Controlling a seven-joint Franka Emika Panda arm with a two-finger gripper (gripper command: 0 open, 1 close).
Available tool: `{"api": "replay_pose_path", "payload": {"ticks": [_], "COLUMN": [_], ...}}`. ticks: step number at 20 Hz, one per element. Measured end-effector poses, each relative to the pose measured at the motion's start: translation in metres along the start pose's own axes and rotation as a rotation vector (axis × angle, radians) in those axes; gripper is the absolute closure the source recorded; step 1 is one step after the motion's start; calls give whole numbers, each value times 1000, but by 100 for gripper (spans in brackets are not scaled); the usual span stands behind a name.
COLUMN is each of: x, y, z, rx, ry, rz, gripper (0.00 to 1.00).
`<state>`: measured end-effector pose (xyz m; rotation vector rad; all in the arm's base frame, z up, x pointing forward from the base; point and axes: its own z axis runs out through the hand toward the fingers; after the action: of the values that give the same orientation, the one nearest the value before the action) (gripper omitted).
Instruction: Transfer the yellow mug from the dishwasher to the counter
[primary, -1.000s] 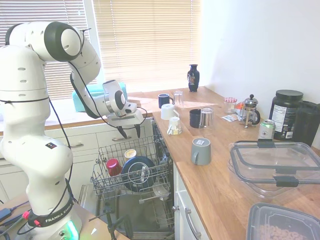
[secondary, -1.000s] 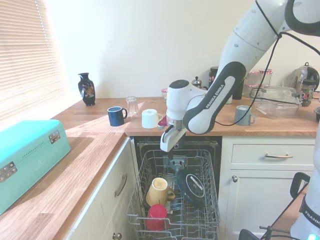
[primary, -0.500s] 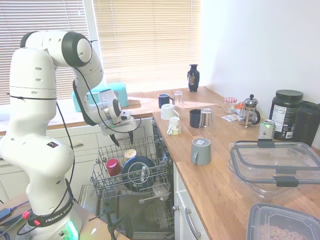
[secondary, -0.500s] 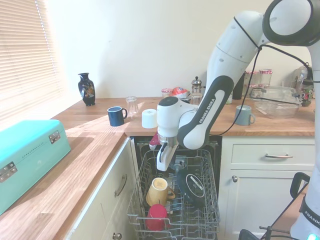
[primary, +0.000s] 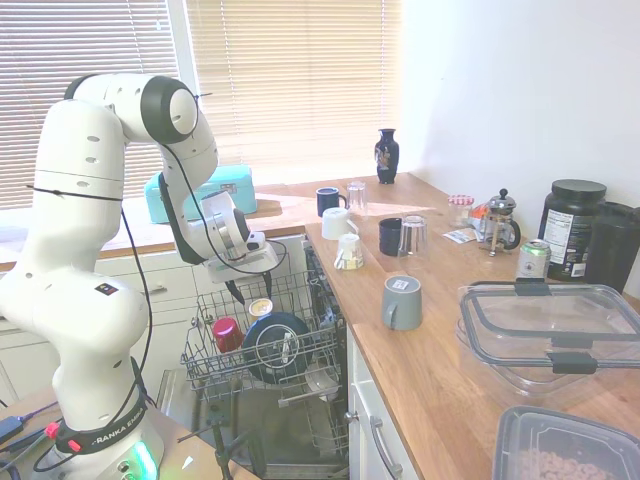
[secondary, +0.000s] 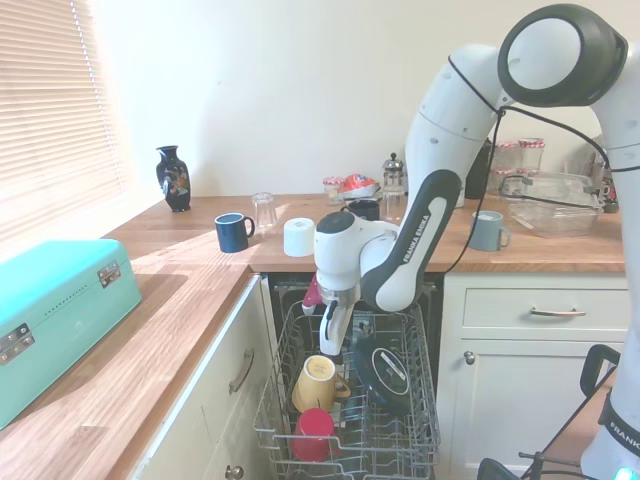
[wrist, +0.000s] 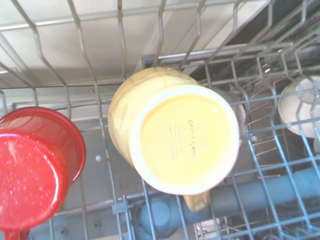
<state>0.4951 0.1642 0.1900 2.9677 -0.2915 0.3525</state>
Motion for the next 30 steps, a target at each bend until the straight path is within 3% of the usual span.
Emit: {"api": "replay_pose_path", "payload": {"ticks": [17,30], "x": [7,21], "y": [-22,-31], "z": [88,131], "rx": [-20,-2], "ry": [-36,-46], "rz": [-15,-2], "gripper": [0,0]}}
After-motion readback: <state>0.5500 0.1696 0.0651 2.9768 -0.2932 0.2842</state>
